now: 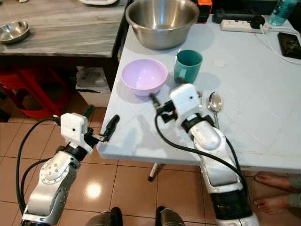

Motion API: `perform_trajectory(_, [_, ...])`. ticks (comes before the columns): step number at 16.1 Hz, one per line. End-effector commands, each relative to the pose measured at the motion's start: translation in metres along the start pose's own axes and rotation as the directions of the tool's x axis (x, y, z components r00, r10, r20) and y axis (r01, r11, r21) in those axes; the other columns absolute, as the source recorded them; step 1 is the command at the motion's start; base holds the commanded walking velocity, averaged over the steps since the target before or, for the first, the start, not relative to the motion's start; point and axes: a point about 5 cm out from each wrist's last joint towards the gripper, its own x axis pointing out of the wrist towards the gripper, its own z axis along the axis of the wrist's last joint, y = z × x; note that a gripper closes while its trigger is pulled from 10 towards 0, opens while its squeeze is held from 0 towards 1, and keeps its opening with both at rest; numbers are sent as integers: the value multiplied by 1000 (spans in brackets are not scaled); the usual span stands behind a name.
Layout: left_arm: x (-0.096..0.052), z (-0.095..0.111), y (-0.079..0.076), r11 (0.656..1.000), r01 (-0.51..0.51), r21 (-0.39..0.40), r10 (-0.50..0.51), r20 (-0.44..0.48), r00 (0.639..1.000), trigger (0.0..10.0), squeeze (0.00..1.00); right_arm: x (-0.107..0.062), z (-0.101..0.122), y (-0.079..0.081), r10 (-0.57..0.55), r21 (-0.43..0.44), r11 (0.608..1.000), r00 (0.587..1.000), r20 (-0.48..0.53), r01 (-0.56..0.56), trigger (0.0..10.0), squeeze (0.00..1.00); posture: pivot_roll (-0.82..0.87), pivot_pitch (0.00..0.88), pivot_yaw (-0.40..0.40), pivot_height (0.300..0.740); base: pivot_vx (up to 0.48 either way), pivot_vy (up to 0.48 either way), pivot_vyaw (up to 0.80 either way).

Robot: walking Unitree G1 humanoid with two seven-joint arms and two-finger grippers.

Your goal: Setting the table

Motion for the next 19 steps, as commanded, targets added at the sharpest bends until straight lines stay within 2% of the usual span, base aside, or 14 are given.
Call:
perform_trajectory(1, [-4, -1, 2, 1000, 14, 5, -13, -16, 1000, 10000, 0, 2, -1, 2, 52, 21, 998, 999, -14, -52, 10000, 0, -137, 235, 48, 740, 0, 0, 0])
perform_trajectory(6, [-12, -3, -2, 999, 52, 4, -52, -41, 998, 10000, 0, 24, -2, -15, 192, -77, 976, 975, -113, -202, 10000, 0, -133, 269, 55, 740, 0, 0, 0])
perform_trajectory(12, [-14, -3, -8, 998, 44, -34, -46, -52, 998, 10000, 0, 42, 7, -20, 281, -183, 936, 952, -119, -299, 10000, 0, -128, 285, 54, 740, 0, 0, 0])
perform_trajectory(15, [-14, -3, -9, 997, 64, -39, -66, -56, 996, 10000, 0, 51, 4, -21, 326, -267, 894, 931, -165, -361, 10000, 0, -128, 288, 57, 740, 0, 0, 0])
perform_trajectory(16, [-13, -3, -10, 997, 66, -42, -69, -56, 996, 10000, 0, 54, 4, -22, 336, -271, 888, 926, -170, -372, 10000, 0, -128, 288, 57, 740, 0, 0, 0])
perform_trajectory(17, [-13, -3, -11, 997, 69, -44, -71, -57, 996, 10000, 0, 58, 5, -22, 359, -327, 855, 915, -185, -402, 10000, 0, -128, 288, 57, 740, 0, 0, 0])
perform_trajectory(19, [-13, -3, -12, 996, 70, -49, -73, -59, 996, 10000, 0, 63, 4, -22, 385, -345, 833, 901, -202, -433, 10000, 0, -128, 288, 57, 740, 0, 0, 0])
